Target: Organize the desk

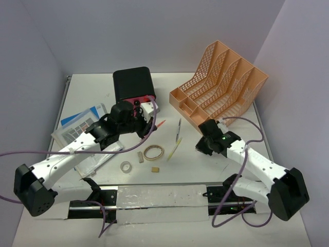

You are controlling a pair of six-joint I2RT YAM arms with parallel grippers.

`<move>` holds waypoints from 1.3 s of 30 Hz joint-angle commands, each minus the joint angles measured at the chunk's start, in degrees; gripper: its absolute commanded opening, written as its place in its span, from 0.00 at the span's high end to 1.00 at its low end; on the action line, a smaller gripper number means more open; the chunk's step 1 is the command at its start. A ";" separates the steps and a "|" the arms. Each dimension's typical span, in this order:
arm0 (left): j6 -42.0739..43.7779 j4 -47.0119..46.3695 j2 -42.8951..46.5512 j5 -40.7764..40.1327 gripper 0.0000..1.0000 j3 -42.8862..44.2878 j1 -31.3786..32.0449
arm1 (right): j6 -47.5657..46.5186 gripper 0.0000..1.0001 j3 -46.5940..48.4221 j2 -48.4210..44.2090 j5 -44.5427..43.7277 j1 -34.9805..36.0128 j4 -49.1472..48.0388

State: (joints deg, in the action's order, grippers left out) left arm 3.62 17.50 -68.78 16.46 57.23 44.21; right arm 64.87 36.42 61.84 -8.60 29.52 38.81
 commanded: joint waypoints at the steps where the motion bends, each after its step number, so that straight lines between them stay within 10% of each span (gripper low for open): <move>1: 1.55 1.65 4.30 2.64 1.00 3.34 -2.65 | -6.90 1.00 7.94 -4.66 -6.95 6.06 -4.09; 11: -5.57 0.62 7.68 7.88 1.00 12.26 -7.99 | -31.07 1.00 15.97 -13.02 -16.42 12.40 -30.60; 20: -12.93 -4.18 11.70 16.35 1.00 11.81 -9.16 | -49.64 1.00 21.35 -11.94 -1.82 12.42 -50.10; 39: -8.08 2.66 13.80 29.39 1.00 14.02 -9.28 | -49.94 1.00 15.42 -11.13 17.91 19.90 -79.04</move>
State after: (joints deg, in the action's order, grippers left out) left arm -3.82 20.61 -55.81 43.38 68.62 35.16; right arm 15.60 53.87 50.92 6.63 47.80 -32.14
